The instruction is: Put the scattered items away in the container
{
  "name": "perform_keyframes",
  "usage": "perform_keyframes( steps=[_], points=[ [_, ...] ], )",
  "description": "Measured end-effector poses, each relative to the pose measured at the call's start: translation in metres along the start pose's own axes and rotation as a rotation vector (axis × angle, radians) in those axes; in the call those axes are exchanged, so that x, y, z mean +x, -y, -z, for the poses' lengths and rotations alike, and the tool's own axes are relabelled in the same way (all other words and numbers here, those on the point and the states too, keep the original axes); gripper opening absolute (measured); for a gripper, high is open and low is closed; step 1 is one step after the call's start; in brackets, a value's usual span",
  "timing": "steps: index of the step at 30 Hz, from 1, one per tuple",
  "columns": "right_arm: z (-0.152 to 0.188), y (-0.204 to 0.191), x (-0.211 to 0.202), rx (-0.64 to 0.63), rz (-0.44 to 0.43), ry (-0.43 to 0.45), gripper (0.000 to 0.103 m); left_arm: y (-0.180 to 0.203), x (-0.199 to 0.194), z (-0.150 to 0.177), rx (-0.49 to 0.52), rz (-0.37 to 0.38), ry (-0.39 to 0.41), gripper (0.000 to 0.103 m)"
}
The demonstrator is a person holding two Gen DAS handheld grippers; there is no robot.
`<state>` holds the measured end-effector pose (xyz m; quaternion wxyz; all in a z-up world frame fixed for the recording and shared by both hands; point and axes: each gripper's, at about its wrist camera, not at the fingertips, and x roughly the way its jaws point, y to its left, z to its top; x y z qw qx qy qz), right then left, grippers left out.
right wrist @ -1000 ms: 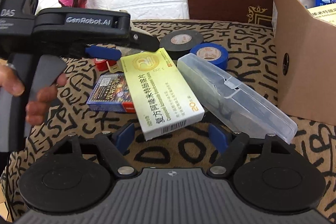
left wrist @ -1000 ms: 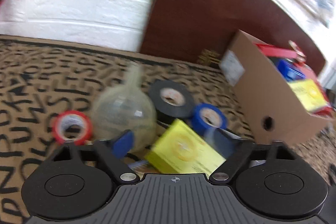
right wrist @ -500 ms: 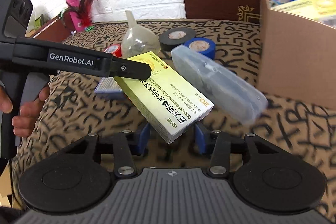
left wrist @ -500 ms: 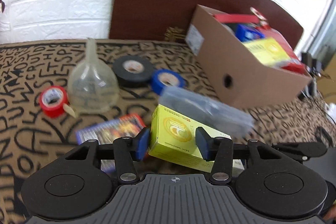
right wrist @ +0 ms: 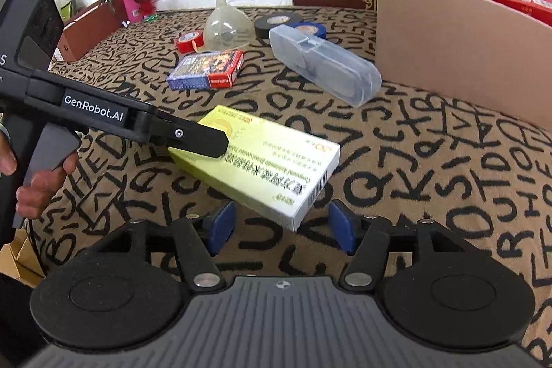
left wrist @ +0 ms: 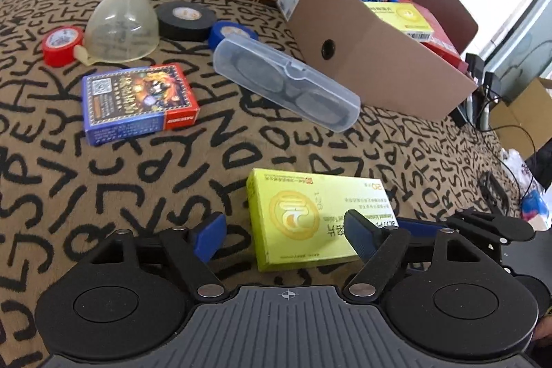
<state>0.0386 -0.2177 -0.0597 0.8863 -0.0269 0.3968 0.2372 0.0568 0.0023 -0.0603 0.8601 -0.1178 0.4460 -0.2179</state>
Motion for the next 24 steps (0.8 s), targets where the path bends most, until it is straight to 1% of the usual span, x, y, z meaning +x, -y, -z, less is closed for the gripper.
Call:
perform_keyframes(
  steps=[1,2,5,8,11,13,15,17,21,24],
  points=[
    [-0.001,0.0,0.001,0.003,-0.002,0.006,0.065,0.002,0.002,-0.001,0.014,0.003,-0.012,0.077],
    [-0.001,0.001,0.001,0.009,-0.01,0.009,0.063,0.004,0.004,0.0,0.028,0.008,-0.022,0.064],
    [-0.001,0.003,0.0,0.021,-0.027,0.007,0.062,0.006,0.003,0.001,0.041,0.011,-0.025,0.065],
    [-0.001,0.006,0.002,0.031,-0.032,-0.003,0.062,0.002,0.006,0.001,0.019,0.026,-0.027,0.075],
    [-0.002,0.006,0.007,0.037,-0.03,0.002,0.063,0.006,0.009,0.001,0.041,0.017,-0.021,0.076],
    [-0.003,0.003,0.009,0.028,-0.022,0.006,0.064,0.01,0.01,0.002,0.06,0.002,-0.018,0.074],
    [-0.004,0.002,0.009,0.026,-0.016,0.006,0.064,0.014,0.01,0.002,0.063,-0.015,-0.014,0.074],
    [-0.004,0.003,0.004,0.042,-0.022,0.012,0.063,0.016,0.006,0.001,0.061,-0.015,-0.012,0.073],
    [-0.009,0.005,-0.021,0.034,-0.023,0.07,0.063,0.024,-0.009,-0.007,0.056,0.03,0.018,0.073],
    [-0.021,0.009,-0.044,0.014,-0.002,0.13,0.063,0.04,-0.02,-0.024,0.087,0.058,0.066,0.074]
  ],
)
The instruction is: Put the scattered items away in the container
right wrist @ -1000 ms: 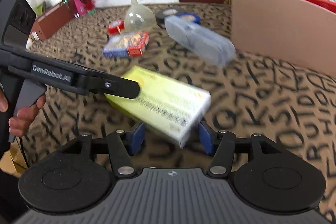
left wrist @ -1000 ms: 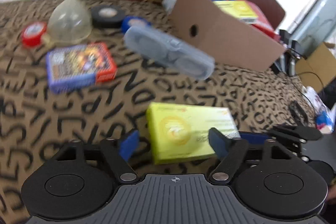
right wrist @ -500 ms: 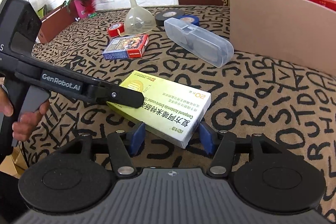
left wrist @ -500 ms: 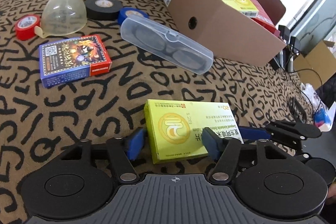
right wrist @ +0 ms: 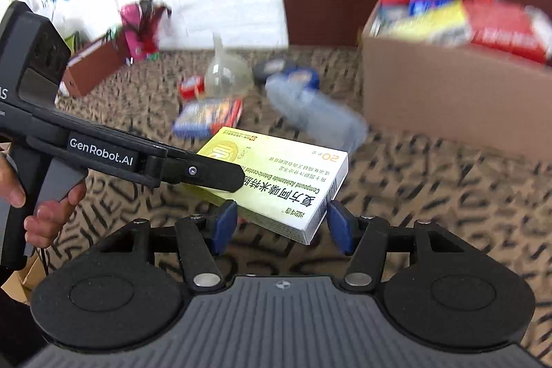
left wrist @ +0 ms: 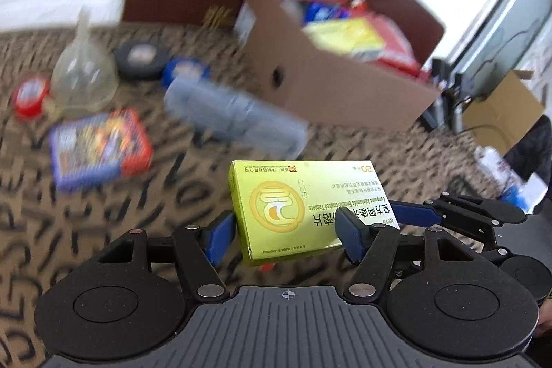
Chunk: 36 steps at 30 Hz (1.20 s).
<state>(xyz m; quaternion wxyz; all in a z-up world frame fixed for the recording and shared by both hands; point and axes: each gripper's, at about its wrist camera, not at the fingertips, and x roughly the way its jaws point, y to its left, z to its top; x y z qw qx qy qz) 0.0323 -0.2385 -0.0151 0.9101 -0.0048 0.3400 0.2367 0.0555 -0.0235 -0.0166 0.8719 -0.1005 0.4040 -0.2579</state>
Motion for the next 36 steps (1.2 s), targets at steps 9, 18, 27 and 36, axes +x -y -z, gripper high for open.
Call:
perform_keyframes(
  steps=[9,18,27,36],
  points=[
    [-0.064,0.038,-0.048,-0.036,0.082,0.193,0.063,0.058,0.003,-0.078,0.144,0.039,0.159,0.075],
    [-0.14,0.087,-0.037,-0.085,0.156,0.264,0.063,0.077,0.03,-0.158,0.125,0.068,0.236,0.074],
    [-0.22,0.134,0.03,-0.111,0.171,0.25,0.062,0.045,0.083,-0.245,0.038,0.046,0.264,0.073],
    [-0.251,0.185,0.101,-0.009,0.208,0.171,0.067,0.009,0.145,-0.284,-0.051,0.006,0.232,0.089]
  ],
)
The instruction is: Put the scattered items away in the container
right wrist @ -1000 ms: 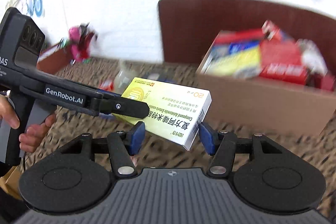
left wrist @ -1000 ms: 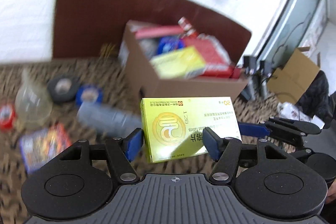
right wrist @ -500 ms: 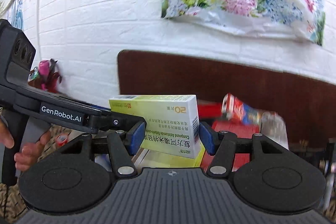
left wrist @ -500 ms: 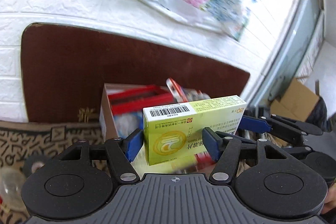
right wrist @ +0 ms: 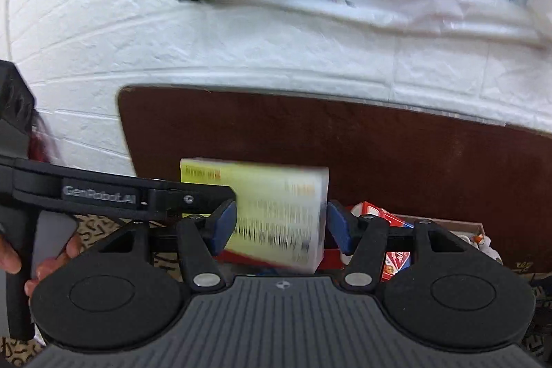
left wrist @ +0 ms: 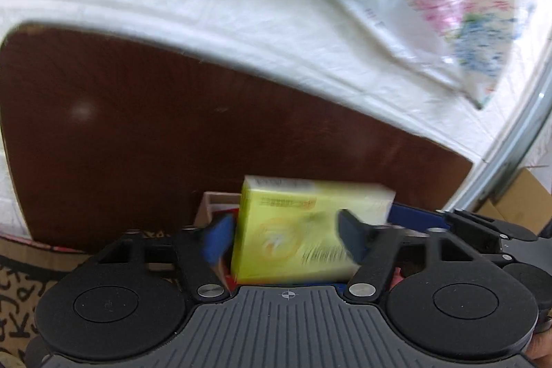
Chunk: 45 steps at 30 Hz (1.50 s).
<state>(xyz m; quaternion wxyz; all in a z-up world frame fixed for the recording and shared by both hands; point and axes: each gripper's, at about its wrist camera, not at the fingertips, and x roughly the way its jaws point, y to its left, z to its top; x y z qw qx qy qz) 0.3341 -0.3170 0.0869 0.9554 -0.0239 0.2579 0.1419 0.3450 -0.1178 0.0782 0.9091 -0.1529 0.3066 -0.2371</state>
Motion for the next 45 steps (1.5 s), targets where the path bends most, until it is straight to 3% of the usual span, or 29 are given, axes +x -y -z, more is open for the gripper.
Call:
perform_keyframes(
  steps=[11,15,17,21,23,26,32,39,41,43,45],
  points=[
    [0.014,-0.003,-0.003,0.006,0.003,0.003,0.069,-0.018,0.007,0.016,0.021,0.041,-0.025,0.091],
    [0.017,-0.016,-0.021,-0.025,-0.028,0.015,0.067,-0.019,0.014,0.024,0.028,0.045,-0.081,0.085],
    [0.024,-0.023,-0.033,-0.062,-0.007,0.014,0.061,-0.019,0.018,0.028,0.032,0.07,-0.115,0.082],
    [0.041,-0.031,-0.056,-0.107,-0.019,0.006,0.062,-0.018,0.02,0.036,0.061,0.067,-0.148,0.078],
    [0.05,-0.035,-0.064,-0.129,-0.052,0.001,0.07,-0.021,0.015,0.036,0.042,0.073,-0.148,0.079],
    [0.057,-0.043,-0.072,-0.138,-0.075,-0.019,0.07,-0.026,-0.003,0.034,0.003,0.08,-0.115,0.087],
    [0.066,-0.083,-0.083,-0.193,-0.165,-0.016,0.074,-0.034,-0.046,0.036,0.018,0.045,-0.097,0.089],
    [0.098,-0.126,-0.073,-0.234,-0.261,-0.123,0.073,-0.06,-0.084,0.098,0.022,-0.02,-0.202,0.086],
    [0.108,-0.14,-0.07,-0.255,-0.24,-0.105,0.079,-0.068,-0.08,0.114,-0.01,-0.007,-0.256,0.083],
    [0.111,-0.152,-0.069,-0.274,-0.186,-0.087,0.08,-0.07,-0.074,0.127,-0.023,0.008,-0.295,0.079],
    [0.115,-0.159,-0.07,-0.253,-0.176,-0.08,0.077,-0.072,-0.072,0.134,-0.022,0.002,-0.285,0.079]
  ],
)
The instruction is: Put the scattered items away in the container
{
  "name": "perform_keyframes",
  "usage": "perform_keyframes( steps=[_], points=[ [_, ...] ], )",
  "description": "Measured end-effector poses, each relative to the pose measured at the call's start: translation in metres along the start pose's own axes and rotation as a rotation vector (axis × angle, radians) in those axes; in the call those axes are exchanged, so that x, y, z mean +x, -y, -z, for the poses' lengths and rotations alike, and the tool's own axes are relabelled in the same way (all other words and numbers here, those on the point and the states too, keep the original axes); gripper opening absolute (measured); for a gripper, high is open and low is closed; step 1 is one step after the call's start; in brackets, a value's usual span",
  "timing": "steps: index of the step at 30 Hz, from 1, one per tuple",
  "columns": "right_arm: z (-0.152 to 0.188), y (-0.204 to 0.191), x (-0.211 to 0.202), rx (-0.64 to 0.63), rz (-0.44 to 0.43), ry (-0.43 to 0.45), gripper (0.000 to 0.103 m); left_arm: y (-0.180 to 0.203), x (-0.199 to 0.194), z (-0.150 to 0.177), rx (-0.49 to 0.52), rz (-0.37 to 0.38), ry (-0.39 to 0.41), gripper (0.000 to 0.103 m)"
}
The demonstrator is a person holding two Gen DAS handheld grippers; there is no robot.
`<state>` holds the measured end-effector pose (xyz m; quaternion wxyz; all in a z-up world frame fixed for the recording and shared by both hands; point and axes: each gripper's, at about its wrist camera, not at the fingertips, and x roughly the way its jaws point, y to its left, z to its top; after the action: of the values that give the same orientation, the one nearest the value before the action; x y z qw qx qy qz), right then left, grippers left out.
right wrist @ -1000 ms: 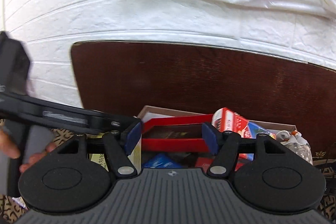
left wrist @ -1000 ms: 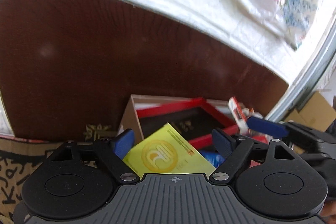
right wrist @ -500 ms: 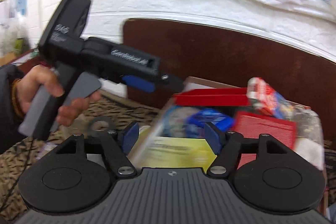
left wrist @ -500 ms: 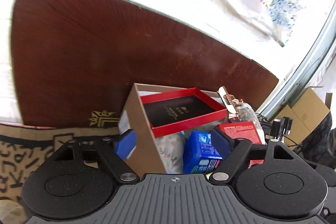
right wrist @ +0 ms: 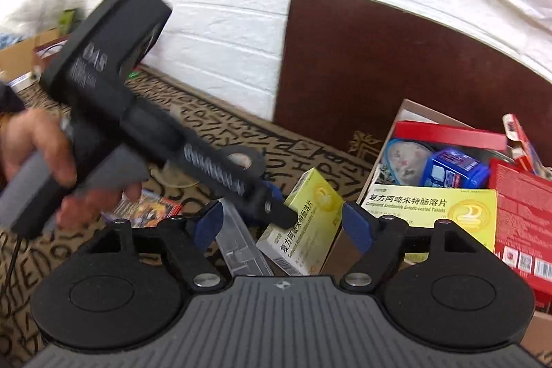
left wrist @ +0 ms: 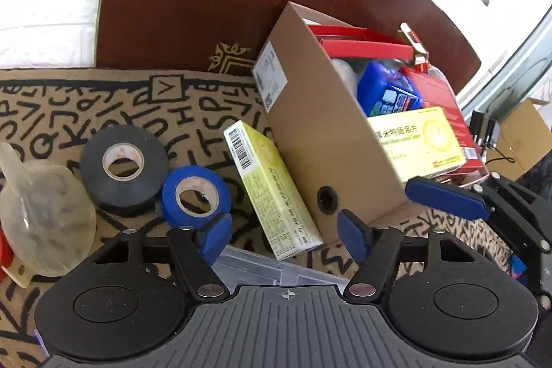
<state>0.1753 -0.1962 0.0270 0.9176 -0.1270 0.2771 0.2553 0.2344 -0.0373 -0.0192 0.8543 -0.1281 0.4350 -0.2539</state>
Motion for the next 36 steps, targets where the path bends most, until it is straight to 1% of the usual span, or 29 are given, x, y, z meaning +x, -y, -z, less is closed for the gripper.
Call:
perform_keyframes(
  steps=[1,3,5,6,7,8,10,11,15,17,19,20,22,24,25,27,29,30,31,32,33,34,35,36],
  points=[
    [0.002,-0.003,0.0,0.018,-0.019,-0.004,0.072,-0.001,0.001,0.001,-0.006,0.001,0.012,0.079],
    [0.009,-0.01,0.001,0.027,-0.045,-0.014,0.071,-0.006,0.0,-0.001,-0.037,0.019,0.036,0.079],
    [0.016,-0.019,0.009,0.011,-0.018,-0.028,0.07,-0.009,0.002,-0.006,-0.068,0.033,0.036,0.079],
    [0.018,-0.02,0.016,0.023,0.0,-0.039,0.069,-0.01,0.004,-0.009,-0.075,0.037,0.038,0.079],
    [0.019,-0.019,0.023,0.047,0.01,-0.048,0.063,-0.01,0.005,-0.011,-0.075,0.039,0.039,0.079],
    [0.019,-0.017,0.03,0.078,0.013,-0.055,0.06,-0.01,0.007,-0.013,-0.069,0.041,0.038,0.079],
    [0.021,-0.013,0.044,0.143,0.025,-0.069,0.058,-0.011,0.014,-0.015,-0.063,0.041,0.029,0.079],
    [0.022,-0.011,0.051,0.171,0.042,-0.075,0.054,-0.012,0.018,-0.016,-0.065,0.036,0.022,0.079],
    [0.023,-0.006,0.069,0.261,0.121,-0.062,0.051,-0.022,0.035,-0.023,-0.09,0.022,0.012,0.079],
    [0.021,-0.009,0.073,0.275,0.171,-0.058,0.05,-0.026,0.044,-0.028,-0.105,0.022,0.003,0.079],
    [0.023,-0.013,0.078,0.263,0.215,-0.08,0.05,-0.027,0.053,-0.033,-0.1,0.014,-0.005,0.079],
    [0.026,-0.012,0.079,0.279,0.222,-0.091,0.05,-0.027,0.057,-0.034,-0.099,0.015,-0.009,0.079],
    [0.034,-0.009,0.079,0.319,0.235,-0.104,0.05,-0.024,0.061,-0.036,-0.078,0.03,-0.02,0.074],
    [0.041,-0.005,0.079,0.32,0.252,-0.095,0.043,-0.021,0.065,-0.035,-0.048,0.007,-0.037,0.064],
    [0.042,-0.005,0.078,0.307,0.266,-0.089,0.037,-0.021,0.066,-0.033,-0.033,-0.008,-0.038,0.062],
    [0.043,-0.002,0.076,0.322,0.255,-0.087,0.038,-0.023,0.063,-0.03,-0.018,-0.024,-0.033,0.051],
    [0.046,0.004,0.07,0.379,0.21,-0.084,0.039,-0.03,0.059,-0.028,-0.057,0.002,-0.044,0.05],
    [0.049,0.006,0.065,0.397,0.202,-0.082,0.039,-0.033,0.057,-0.027,-0.077,0.016,-0.052,0.05],
    [0.052,0.008,0.061,0.409,0.201,-0.078,0.043,-0.036,0.055,-0.024,-0.098,0.029,-0.062,0.051],
    [0.057,0.009,0.056,0.419,0.198,-0.073,0.054,-0.038,0.053,-0.021,-0.108,0.035,-0.066,0.055],
    [0.062,0.01,0.052,0.436,0.186,-0.068,0.058,-0.038,0.052,-0.017,-0.107,0.045,-0.066,0.058],
    [0.068,0.011,0.05,0.454,0.177,-0.073,0.068,-0.038,0.051,-0.014,-0.104,0.05,-0.065,0.059],
    [0.072,0.012,0.05,0.465,0.188,-0.086,0.076,-0.037,0.051,-0.012,-0.102,0.054,-0.064,0.062],
    [0.077,0.012,0.05,0.472,0.203,-0.088,0.076,-0.036,0.051,-0.011,-0.1,0.054,-0.061,0.065]
  ],
)
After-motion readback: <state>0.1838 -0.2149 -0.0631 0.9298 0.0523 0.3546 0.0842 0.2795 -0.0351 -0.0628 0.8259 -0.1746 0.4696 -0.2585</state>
